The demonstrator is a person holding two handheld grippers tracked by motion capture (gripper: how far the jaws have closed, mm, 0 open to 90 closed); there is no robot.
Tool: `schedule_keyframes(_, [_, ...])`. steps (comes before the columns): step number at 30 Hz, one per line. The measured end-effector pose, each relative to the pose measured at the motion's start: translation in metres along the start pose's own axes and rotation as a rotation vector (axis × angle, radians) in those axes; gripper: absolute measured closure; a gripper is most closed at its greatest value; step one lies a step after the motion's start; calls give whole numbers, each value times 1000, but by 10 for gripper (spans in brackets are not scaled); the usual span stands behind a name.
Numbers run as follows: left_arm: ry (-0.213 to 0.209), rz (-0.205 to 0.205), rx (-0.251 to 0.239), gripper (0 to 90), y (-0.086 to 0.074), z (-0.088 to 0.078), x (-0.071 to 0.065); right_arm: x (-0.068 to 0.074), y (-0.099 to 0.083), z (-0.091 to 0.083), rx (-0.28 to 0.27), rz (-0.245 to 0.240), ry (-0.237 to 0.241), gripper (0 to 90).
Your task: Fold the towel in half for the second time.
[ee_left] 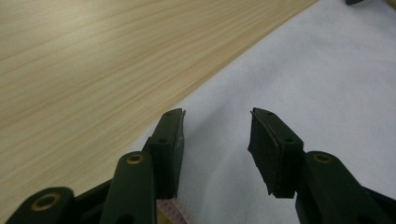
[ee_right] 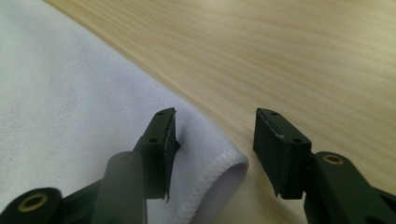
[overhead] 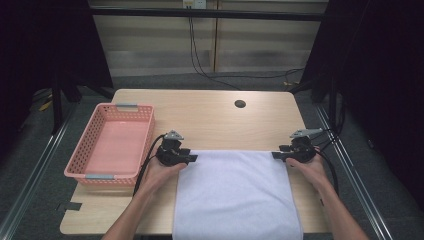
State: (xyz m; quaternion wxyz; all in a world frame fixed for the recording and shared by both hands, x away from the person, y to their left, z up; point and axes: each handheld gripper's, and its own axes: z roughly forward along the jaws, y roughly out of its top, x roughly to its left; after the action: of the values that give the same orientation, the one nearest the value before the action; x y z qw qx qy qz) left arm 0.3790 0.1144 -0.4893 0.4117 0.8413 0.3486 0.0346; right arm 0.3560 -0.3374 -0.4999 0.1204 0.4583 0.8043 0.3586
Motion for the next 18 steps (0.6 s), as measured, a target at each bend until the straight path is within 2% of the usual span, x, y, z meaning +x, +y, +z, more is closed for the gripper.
schedule_keyframes(3, [8, -22, -10, 505, -1, -1, 5, -1, -1, 2, 5, -5, 6, 541])
schedule_keyframes(4, [14, -29, -11, 481, -1, -3, 8, -1, -2, 1, 9, -7, 31, 636])
schedule_keyframes(6, [3, -41, -26, 439, -2, -4, 10, -1, -3, 0, 13, -12, 48, 721])
schedule_keyframes(8, [13, -45, -32, 428, -5, -5, 13, -2, -5, -2, 13, 3, 54, 802])
schedule_keyframes(9, [13, -52, -29, 424, -6, -5, 13, -2, -5, -2, 12, 7, 61, 821])
schedule_keyframes(11, [48, -49, -29, 414, -8, -8, 18, -2, -5, -3, 17, 4, 68, 842])
schedule_keyframes(12, [46, -77, -43, 407, -10, -10, 22, -2, -5, -3, 16, 2, 68, 845])
schedule_keyframes(13, [33, -82, -41, 408, -11, -10, 23, -2, -6, -3, 12, 8, 70, 846])
schedule_keyframes(15, [41, -53, 0, 407, -12, -8, 22, -2, -6, -3, 10, 7, 70, 848])
schedule_keyframes(18, [46, -56, 11, 433, -12, -3, 21, -2, -6, -3, 9, 8, 70, 849])
